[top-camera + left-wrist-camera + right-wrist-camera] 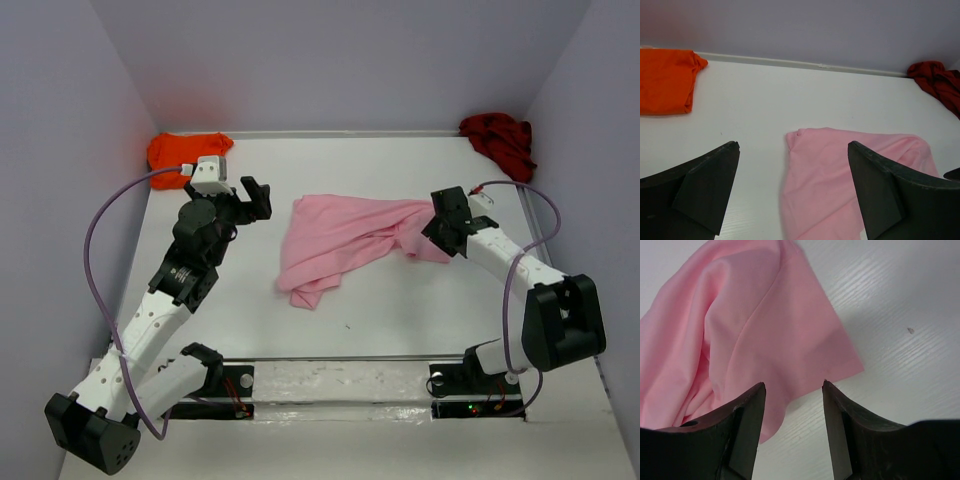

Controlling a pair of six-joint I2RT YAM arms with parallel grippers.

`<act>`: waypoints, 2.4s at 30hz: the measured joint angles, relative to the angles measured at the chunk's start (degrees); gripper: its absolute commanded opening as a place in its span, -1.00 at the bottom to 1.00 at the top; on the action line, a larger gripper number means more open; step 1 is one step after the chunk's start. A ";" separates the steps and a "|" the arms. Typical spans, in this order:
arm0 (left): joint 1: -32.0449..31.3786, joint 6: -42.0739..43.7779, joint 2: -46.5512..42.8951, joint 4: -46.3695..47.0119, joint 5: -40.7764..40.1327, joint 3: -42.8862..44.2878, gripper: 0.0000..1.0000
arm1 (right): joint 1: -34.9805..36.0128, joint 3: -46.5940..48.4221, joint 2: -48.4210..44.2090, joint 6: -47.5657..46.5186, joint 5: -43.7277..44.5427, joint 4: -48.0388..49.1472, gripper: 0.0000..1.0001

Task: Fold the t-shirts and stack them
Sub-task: Flatten the tshirt out

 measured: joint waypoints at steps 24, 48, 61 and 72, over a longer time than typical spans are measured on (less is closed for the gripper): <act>0.00 0.00 0.00 0.00 -0.02 0.00 0.98 | -1.95 -6.47 -3.89 5.53 -1.88 -4.74 0.07; 0.00 0.00 -0.07 0.00 -0.04 0.00 0.98 | -6.75 0.48 10.67 5.44 -2.99 -5.09 -0.02; 0.00 0.00 -0.81 0.02 -0.07 0.00 0.98 | -10.29 0.79 11.72 3.19 -4.42 -5.01 -0.88; 0.00 0.02 -0.85 0.02 -0.07 0.00 0.98 | -11.98 -1.29 9.46 -1.20 -7.15 -1.22 -1.00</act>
